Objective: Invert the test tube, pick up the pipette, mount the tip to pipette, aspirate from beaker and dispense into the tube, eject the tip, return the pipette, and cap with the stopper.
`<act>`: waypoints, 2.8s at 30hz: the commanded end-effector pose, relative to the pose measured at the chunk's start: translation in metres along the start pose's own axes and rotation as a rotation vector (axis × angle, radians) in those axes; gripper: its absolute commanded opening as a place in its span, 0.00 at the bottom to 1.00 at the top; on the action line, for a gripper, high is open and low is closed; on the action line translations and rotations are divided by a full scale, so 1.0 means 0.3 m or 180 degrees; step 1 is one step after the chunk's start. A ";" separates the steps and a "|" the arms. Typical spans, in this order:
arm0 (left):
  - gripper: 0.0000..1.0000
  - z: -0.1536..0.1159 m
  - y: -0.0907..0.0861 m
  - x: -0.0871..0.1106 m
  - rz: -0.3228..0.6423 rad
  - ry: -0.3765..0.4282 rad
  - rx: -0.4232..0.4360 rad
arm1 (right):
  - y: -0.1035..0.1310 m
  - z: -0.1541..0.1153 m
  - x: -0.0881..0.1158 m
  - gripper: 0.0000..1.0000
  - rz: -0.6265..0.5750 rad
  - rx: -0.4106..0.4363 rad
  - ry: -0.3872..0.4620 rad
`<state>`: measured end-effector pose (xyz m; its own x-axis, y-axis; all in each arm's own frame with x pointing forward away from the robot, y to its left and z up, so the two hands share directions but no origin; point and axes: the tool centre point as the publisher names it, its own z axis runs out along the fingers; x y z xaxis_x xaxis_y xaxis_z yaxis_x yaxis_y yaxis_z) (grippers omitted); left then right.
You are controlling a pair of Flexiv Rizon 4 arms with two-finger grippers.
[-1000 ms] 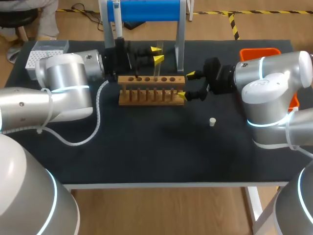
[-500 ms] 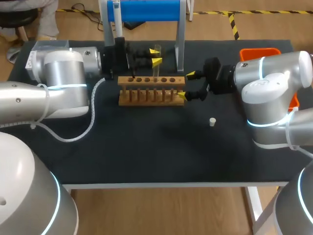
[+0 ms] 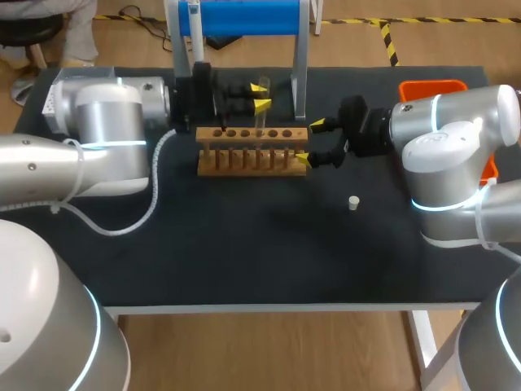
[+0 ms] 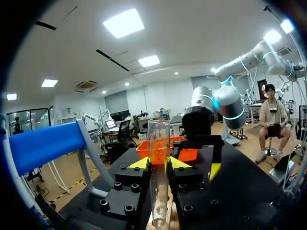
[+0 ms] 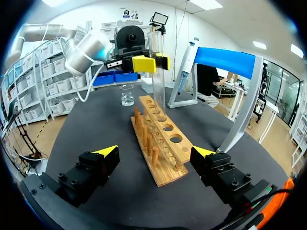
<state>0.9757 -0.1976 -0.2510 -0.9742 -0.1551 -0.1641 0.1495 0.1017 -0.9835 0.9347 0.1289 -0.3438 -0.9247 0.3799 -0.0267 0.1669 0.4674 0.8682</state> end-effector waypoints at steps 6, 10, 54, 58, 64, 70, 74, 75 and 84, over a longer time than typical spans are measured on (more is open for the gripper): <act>0.00 0.010 0.022 -0.008 -0.0013 0.0010 0.0023 | -0.002 -0.001 -0.001 1.00 0.0000 -0.0008 0.0002; 0.00 0.011 0.029 -0.009 -0.0023 0.0000 0.0037 | -0.002 -0.001 -0.001 1.00 0.0000 -0.0008 0.0002; 0.00 0.010 0.125 -0.005 -0.0095 -0.0051 0.0142 | -0.002 -0.001 -0.001 1.00 0.0000 -0.0008 0.0002; 0.00 0.008 0.129 -0.005 -0.0094 -0.0068 0.0151 | -0.002 -0.001 -0.001 1.00 0.0000 -0.0008 0.0002; 0.00 0.006 0.131 -0.004 -0.0089 -0.0074 0.0158 | -0.002 -0.001 -0.001 1.00 0.0000 -0.0008 0.0002; 0.00 0.006 0.134 -0.002 -0.0092 -0.0053 0.0149 | -0.002 -0.001 -0.001 1.00 0.0000 -0.0008 0.0002; 1.00 0.010 0.130 -0.002 -0.0103 -0.0023 0.0143 | -0.002 -0.001 -0.001 1.00 0.0000 -0.0008 0.0002; 1.00 0.011 0.128 -0.001 -0.0107 -0.0010 0.0145 | -0.002 -0.001 -0.001 1.00 0.0000 -0.0008 0.0002; 1.00 0.007 0.095 0.000 -0.0100 -0.0010 0.0111 | -0.002 -0.001 -0.001 1.00 0.0000 -0.0008 0.0002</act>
<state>0.9807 -0.1975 -0.2829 -0.9772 -0.1642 -0.1347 0.1270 0.0562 -0.9903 0.9347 0.1290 -0.3438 -0.9247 0.3798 -0.0267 0.1669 0.4674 0.8682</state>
